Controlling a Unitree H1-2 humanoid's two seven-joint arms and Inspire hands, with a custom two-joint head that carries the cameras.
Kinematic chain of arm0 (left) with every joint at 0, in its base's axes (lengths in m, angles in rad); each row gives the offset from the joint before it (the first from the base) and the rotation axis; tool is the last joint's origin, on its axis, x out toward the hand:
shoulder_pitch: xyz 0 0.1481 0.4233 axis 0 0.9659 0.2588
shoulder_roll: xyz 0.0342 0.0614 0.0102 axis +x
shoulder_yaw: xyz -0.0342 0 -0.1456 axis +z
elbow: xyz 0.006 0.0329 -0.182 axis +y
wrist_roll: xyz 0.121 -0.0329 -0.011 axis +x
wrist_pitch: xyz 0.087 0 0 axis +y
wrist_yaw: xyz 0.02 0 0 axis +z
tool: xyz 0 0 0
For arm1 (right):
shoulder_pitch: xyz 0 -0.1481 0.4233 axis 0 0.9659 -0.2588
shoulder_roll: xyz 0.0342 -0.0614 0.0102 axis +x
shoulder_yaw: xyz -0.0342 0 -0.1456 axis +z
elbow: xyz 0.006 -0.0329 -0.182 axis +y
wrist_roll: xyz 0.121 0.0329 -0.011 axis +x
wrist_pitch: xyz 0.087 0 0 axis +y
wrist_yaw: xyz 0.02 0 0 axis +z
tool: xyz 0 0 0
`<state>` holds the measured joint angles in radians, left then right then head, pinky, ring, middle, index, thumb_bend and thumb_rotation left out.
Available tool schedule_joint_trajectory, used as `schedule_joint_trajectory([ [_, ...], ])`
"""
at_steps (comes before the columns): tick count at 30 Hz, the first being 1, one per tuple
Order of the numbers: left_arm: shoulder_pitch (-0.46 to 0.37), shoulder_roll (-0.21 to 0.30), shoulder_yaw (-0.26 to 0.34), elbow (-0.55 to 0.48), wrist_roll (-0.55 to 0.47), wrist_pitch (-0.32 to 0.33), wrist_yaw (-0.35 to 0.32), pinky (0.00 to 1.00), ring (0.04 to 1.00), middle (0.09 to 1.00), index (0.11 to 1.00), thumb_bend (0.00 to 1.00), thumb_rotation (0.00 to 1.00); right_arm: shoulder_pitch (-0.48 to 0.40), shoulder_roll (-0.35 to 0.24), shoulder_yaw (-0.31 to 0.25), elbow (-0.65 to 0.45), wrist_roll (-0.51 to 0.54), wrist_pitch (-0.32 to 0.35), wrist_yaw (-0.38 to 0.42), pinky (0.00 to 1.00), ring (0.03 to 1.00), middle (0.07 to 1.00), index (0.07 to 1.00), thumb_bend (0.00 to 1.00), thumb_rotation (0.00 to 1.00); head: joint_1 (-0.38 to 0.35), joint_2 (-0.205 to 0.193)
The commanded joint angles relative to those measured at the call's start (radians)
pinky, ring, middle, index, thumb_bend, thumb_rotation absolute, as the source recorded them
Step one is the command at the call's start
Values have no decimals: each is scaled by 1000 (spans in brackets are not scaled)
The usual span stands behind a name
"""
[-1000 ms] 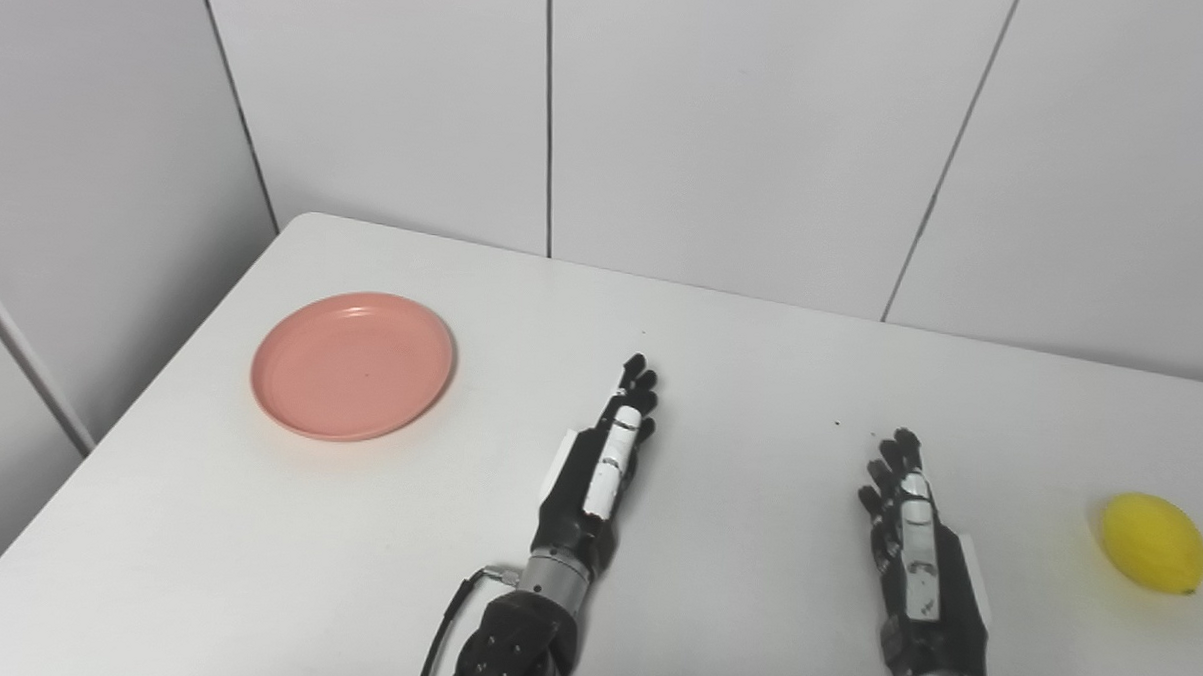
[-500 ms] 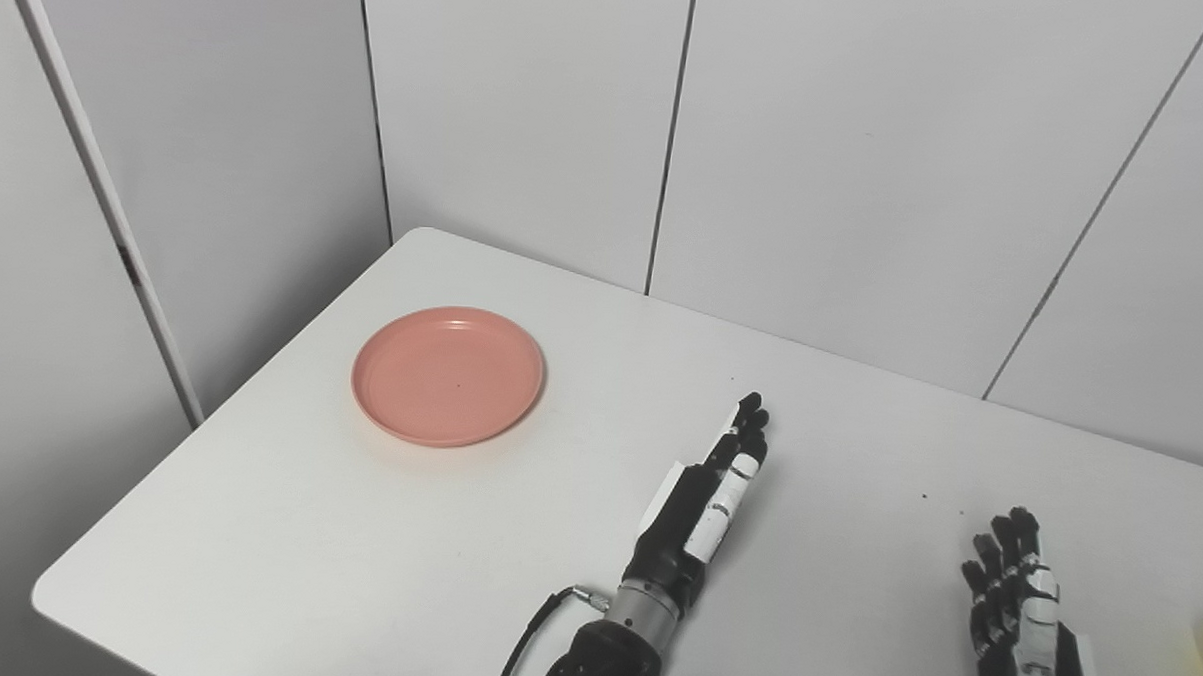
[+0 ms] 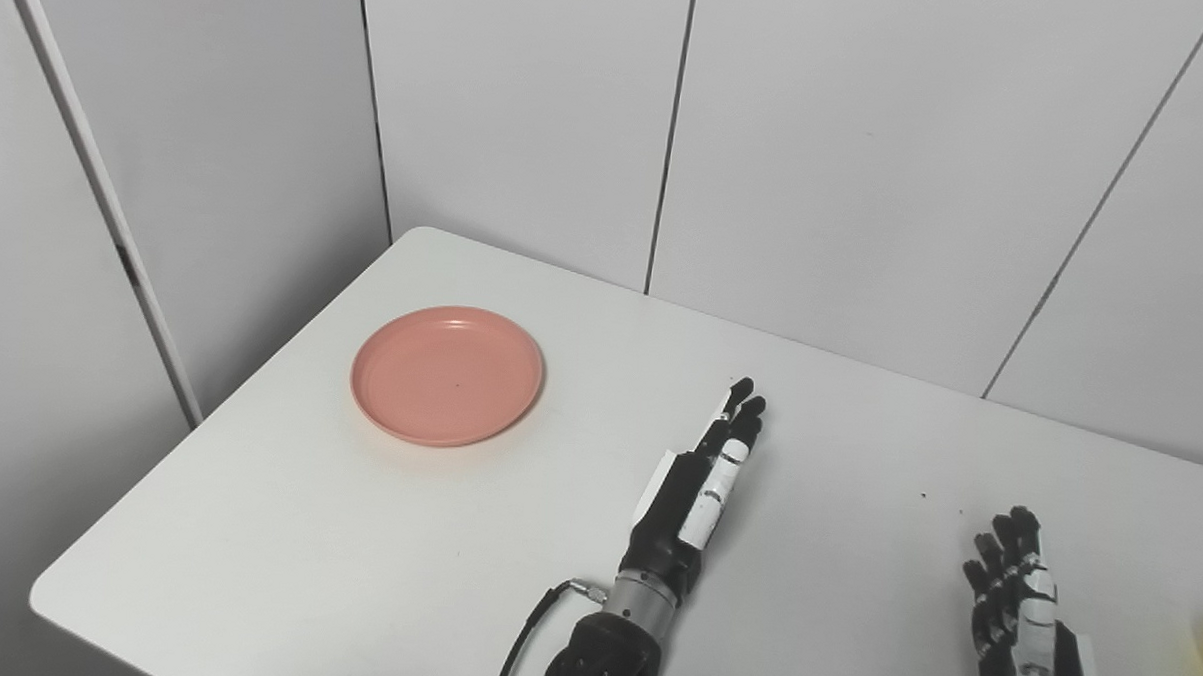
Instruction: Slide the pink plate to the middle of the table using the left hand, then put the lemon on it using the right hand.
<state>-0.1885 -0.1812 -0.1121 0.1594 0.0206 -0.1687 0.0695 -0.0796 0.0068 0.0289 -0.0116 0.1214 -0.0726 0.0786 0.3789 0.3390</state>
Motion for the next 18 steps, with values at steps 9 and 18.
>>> schedule_joint_trajectory([
  [9, -77, 34, 74, -72, 35, -6, 56, 826, 815, 825, 809, 515, 1000, 20, 9, 2, -7, -5, -44, 5, 1000, 1000, 1000, 1000, 582, 1000, 0, -9],
  [18, -140, 104, 133, -125, 65, 47, 89, 744, 739, 750, 733, 550, 1000, 21, 8, 2, -10, -3, -42, 11, 1000, 1000, 1000, 1000, 590, 1000, 9, -14],
])
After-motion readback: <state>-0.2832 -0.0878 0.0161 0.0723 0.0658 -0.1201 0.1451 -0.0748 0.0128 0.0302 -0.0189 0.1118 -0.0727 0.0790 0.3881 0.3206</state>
